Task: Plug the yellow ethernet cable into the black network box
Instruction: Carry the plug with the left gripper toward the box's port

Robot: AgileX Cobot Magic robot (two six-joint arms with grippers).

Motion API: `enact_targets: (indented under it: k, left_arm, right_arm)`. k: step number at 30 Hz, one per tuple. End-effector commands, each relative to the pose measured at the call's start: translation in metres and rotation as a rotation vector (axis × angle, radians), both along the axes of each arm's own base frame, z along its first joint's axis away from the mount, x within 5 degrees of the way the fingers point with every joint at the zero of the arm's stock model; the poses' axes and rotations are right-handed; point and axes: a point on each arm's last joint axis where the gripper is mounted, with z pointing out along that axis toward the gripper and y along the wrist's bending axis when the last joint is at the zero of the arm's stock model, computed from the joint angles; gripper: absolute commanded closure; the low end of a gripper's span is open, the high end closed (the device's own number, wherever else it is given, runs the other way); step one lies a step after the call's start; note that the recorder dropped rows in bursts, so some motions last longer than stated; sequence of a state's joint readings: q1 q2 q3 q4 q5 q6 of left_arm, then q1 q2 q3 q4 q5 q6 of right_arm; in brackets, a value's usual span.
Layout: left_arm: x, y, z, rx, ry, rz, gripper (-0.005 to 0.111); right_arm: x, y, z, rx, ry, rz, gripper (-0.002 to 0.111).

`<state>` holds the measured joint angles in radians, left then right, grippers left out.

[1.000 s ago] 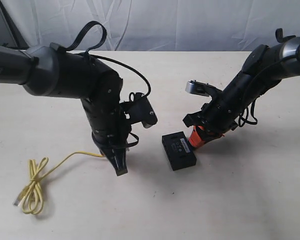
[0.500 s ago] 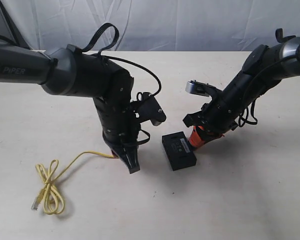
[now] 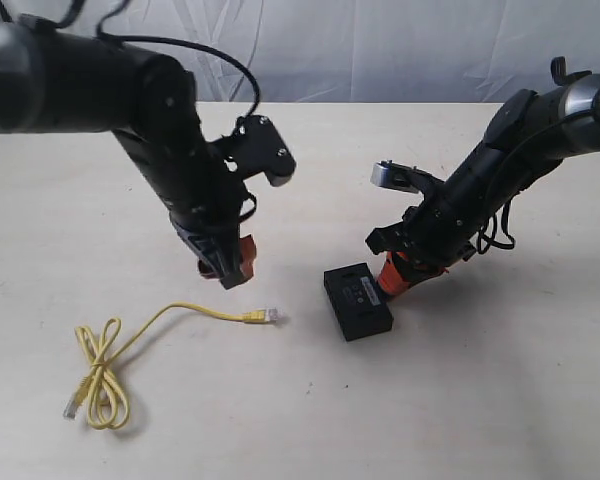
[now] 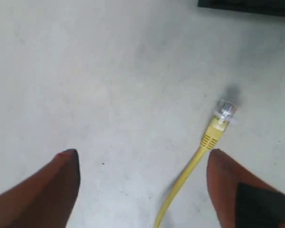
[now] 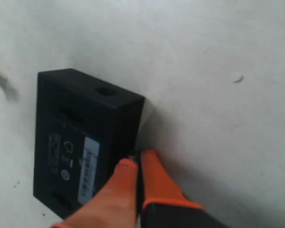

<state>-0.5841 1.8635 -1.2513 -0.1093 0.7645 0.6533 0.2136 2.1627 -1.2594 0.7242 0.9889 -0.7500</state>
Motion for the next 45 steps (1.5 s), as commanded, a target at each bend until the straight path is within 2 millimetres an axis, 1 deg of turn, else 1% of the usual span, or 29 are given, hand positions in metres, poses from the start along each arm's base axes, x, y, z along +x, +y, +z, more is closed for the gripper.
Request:
enact_targets:
  k: [1, 4, 8, 11, 15, 19, 20, 22, 25, 27, 31, 37, 41, 45]
  left_arm:
    - [-0.012, 0.01, 0.001, -0.162, 0.044, -0.124, 0.039]
    - [-0.021, 0.015, -0.015, -0.174, 0.031, -0.193, 0.042]
    - [-0.025, 0.022, -0.031, -0.148, -0.045, -0.223, 0.041]
    - [-0.027, 0.022, -0.035, -0.156, -0.074, -0.256, 0.041]
    - [-0.026, 0.019, -0.034, -0.178, -0.109, -0.323, 0.043]
    - [-0.026, 0.018, -0.037, -0.171, -0.121, -0.38, 0.054]
    - [-0.026, 0.018, -0.038, -0.169, -0.119, -0.384, 0.054]
    - [-0.026, 0.018, -0.043, -0.161, -0.109, -0.396, 0.054]
    - [-0.025, 0.018, -0.053, -0.151, -0.083, -0.399, 0.047]
    - [-0.025, 0.017, -0.06, -0.144, -0.064, -0.402, 0.045]
    - [-0.021, 0.016, -0.066, -0.158, -0.077, -0.366, 0.047]
    - [-0.022, 0.015, -0.069, -0.16, -0.083, -0.404, 0.047]
    - [-0.022, 0.015, -0.076, -0.155, -0.063, -0.403, 0.047]
    - [-0.022, 0.015, -0.082, -0.147, -0.049, -0.403, 0.051]
  right_arm:
    - [0.003, -0.003, -0.004, -0.025, -0.03, 0.001, 0.109]
    - [0.003, -0.003, -0.004, -0.025, -0.03, 0.001, 0.109]
    - [0.003, -0.003, -0.004, -0.025, -0.03, 0.0, 0.109]
    - [0.003, -0.003, -0.004, -0.025, -0.03, 0.0, 0.109]
    - [0.003, -0.003, -0.004, -0.025, -0.032, 0.0, 0.109]
    - [0.003, -0.003, -0.004, -0.025, -0.032, 0.0, 0.109]
    - [0.003, -0.003, -0.004, -0.025, -0.032, 0.0, 0.109]
    - [0.003, -0.003, -0.004, -0.025, -0.032, 0.0, 0.109]
    - [0.003, -0.003, -0.004, -0.025, -0.032, 0.0, 0.109]
    - [0.003, -0.003, -0.004, -0.025, -0.032, 0.0, 0.109]
    - [0.003, -0.003, -0.004, -0.025, -0.032, 0.0, 0.109]
    - [0.003, -0.003, -0.004, -0.023, -0.03, -0.001, 0.109]
    - [0.003, -0.003, -0.004, -0.023, -0.03, -0.001, 0.109]
    - [0.003, -0.003, -0.004, -0.023, -0.03, -0.001, 0.109]
